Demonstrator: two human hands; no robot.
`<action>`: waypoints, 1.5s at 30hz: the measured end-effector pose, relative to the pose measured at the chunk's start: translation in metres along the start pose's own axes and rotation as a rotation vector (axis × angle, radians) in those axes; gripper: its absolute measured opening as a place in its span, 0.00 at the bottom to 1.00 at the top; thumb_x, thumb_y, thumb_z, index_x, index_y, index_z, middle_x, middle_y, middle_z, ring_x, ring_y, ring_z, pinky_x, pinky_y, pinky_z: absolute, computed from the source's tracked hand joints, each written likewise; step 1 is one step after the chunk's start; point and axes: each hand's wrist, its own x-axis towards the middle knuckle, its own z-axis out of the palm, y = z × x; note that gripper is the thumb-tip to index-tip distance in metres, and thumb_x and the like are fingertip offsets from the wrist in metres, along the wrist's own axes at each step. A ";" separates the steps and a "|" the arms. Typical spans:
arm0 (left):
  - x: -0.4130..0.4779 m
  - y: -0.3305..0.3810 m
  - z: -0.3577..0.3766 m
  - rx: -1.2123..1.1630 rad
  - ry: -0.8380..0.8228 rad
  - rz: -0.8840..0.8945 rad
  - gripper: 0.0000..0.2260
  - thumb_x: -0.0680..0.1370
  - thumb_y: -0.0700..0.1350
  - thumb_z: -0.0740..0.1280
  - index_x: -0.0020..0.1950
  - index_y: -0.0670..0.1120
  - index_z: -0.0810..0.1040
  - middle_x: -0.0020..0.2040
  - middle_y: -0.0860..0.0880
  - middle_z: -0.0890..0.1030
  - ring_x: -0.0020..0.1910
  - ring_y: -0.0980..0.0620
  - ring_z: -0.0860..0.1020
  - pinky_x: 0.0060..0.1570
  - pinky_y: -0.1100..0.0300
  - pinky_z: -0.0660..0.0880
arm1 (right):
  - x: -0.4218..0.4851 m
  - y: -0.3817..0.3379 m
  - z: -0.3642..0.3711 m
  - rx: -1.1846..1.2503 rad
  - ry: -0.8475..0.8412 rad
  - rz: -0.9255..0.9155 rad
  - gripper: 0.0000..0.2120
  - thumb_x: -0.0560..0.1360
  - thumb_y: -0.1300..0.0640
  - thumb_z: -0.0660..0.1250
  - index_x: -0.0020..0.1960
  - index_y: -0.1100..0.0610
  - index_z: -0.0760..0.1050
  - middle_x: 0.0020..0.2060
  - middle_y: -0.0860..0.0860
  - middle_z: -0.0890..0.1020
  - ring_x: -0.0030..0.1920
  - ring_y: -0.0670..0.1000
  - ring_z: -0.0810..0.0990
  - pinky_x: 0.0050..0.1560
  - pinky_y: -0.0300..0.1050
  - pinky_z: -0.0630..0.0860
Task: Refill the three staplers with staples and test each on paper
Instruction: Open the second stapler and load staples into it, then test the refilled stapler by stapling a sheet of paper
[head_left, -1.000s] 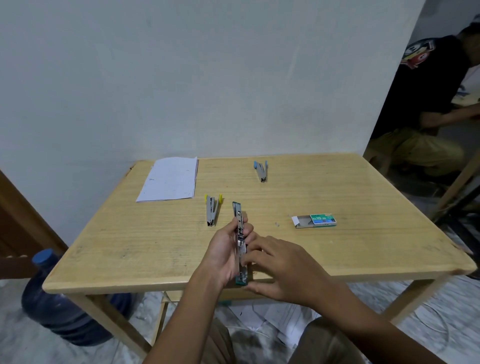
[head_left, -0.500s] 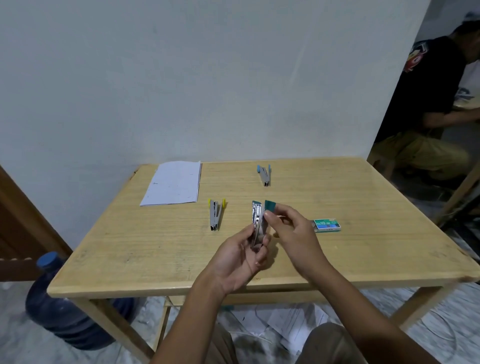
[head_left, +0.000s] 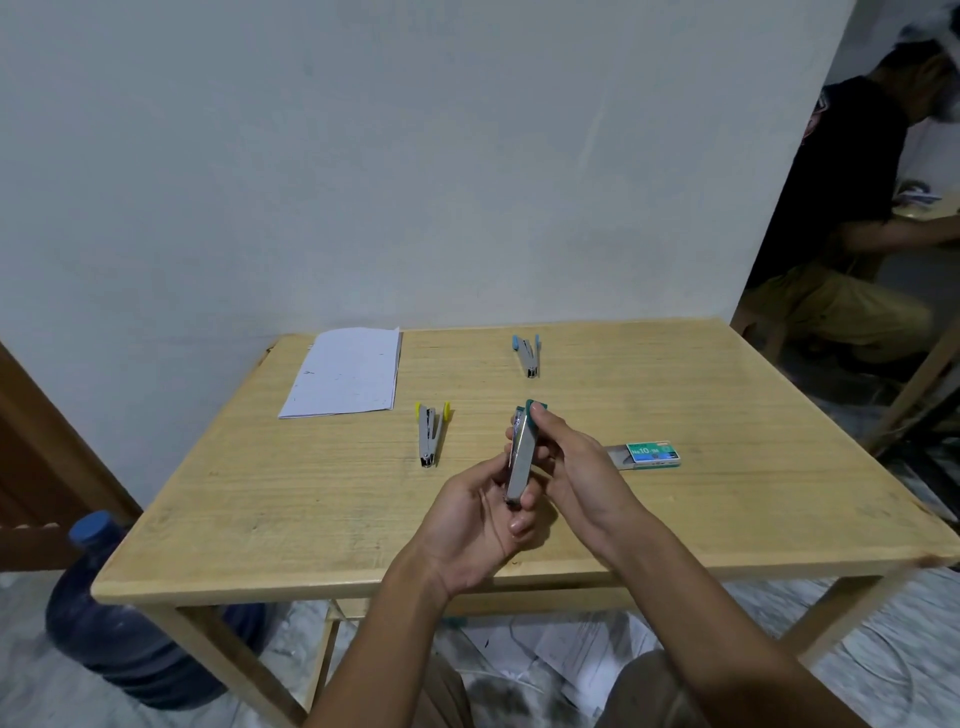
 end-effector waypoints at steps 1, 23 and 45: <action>0.000 0.000 -0.001 0.001 -0.004 -0.001 0.14 0.82 0.49 0.58 0.58 0.43 0.77 0.35 0.46 0.71 0.28 0.52 0.66 0.35 0.58 0.57 | 0.000 0.000 0.000 -0.009 0.007 -0.005 0.17 0.73 0.44 0.70 0.47 0.59 0.84 0.42 0.55 0.83 0.48 0.53 0.82 0.62 0.53 0.76; -0.002 -0.001 0.004 0.019 -0.013 0.031 0.13 0.82 0.49 0.58 0.47 0.41 0.75 0.33 0.45 0.72 0.28 0.52 0.68 0.34 0.59 0.62 | -0.021 0.006 0.008 -0.228 0.018 -0.105 0.15 0.73 0.45 0.72 0.52 0.55 0.80 0.38 0.63 0.81 0.27 0.50 0.76 0.32 0.40 0.78; 0.020 0.020 -0.031 1.758 1.224 0.398 0.21 0.76 0.54 0.65 0.66 0.46 0.71 0.63 0.41 0.69 0.61 0.40 0.67 0.58 0.46 0.66 | -0.037 -0.001 -0.035 -0.472 0.273 -0.279 0.15 0.75 0.46 0.70 0.60 0.49 0.75 0.34 0.50 0.84 0.27 0.52 0.78 0.32 0.52 0.77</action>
